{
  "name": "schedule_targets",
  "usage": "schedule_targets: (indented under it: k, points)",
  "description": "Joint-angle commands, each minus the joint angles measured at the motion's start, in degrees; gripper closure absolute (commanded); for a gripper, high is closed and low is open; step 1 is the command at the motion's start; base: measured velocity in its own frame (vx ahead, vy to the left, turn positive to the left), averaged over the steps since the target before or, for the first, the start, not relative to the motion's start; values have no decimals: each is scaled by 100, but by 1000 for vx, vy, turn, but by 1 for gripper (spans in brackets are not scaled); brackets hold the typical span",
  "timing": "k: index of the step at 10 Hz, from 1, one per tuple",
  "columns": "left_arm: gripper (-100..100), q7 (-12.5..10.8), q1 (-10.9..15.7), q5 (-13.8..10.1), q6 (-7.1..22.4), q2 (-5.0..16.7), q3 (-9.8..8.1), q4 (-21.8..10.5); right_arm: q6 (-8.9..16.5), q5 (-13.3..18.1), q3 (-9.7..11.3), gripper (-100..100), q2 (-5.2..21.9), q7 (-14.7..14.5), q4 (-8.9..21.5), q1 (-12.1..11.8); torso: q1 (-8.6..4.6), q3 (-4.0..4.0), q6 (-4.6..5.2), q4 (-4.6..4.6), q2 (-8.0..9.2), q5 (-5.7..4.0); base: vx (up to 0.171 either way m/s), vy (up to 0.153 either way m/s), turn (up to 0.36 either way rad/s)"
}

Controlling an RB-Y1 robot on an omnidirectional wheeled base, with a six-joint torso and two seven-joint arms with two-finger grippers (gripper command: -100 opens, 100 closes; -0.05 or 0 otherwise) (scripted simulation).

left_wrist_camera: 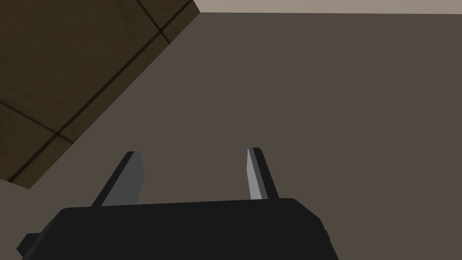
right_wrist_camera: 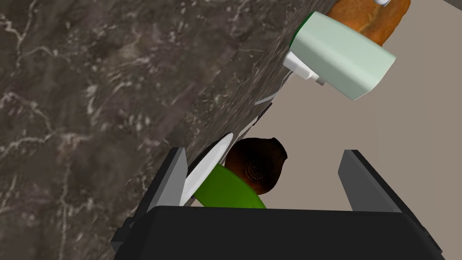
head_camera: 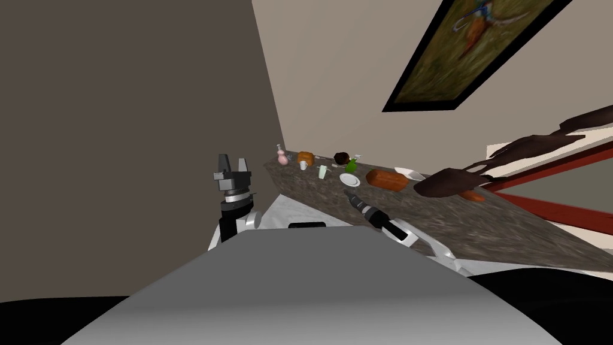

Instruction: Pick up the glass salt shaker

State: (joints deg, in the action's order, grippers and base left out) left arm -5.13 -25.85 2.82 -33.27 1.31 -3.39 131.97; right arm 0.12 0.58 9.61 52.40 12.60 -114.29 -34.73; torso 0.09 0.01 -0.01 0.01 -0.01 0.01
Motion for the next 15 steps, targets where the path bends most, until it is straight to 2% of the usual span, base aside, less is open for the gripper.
schedule_targets:
  k: [1, 2, 3, 4, 7, 9, 12, 15]
  points:
    - [0, 0, 0, 0, 0, 0, 0, 0, 70, -16, 19, -100, 286, 100, 63, -11, 0, 0, 0, 0, 0, 0, 2, 28, 15]
    - [0, 0, 0, 0, 0, 0, 0, 0, 191, -12, 102, -100, 456, 248, 215, -14, 2, -1, 0, 0, -2, 1, 15, 45, 38]
    - [0, 0, 0, 0, 0, 0, 0, 0, 191, -12, 102, -100, 650, 248, 215, -14, 8, -3, 0, -1, -5, 2, 13, 39, 13]
    - [0, 0, 0, 0, 0, 0, 0, 0, 191, -12, 102, -100, 715, 248, 215, -14, 7, -4, -1, -1, -7, 2, 7, 17, -1]
    - [0, 0, 0, 0, 0, 0, 0, 0, 408, -22, 268, -100, 1245, 547, 513, -2, 8, -6, 0, -2, -11, 3, 28, 44, 43]
    - [0, 0, -1, 0, 0, 0, 0, 0, 408, -22, 268, -100, 1485, 547, 513, -2, 10, -9, 0, -3, -16, 3, 28, 33, 12]
    - [0, 0, -1, 0, 0, 0, 0, 0, 588, -54, 437, -100, 2020, 845, 797, 32, 8, -11, 0, -4, -18, 3, 47, 50, 62]
    - [0, 0, -1, 0, 0, 0, 0, 0, 664, -79, 523, -100, 2517, 992, 933, 56, 20, -18, -2, -7, -31, 5, 70, 63, 57]
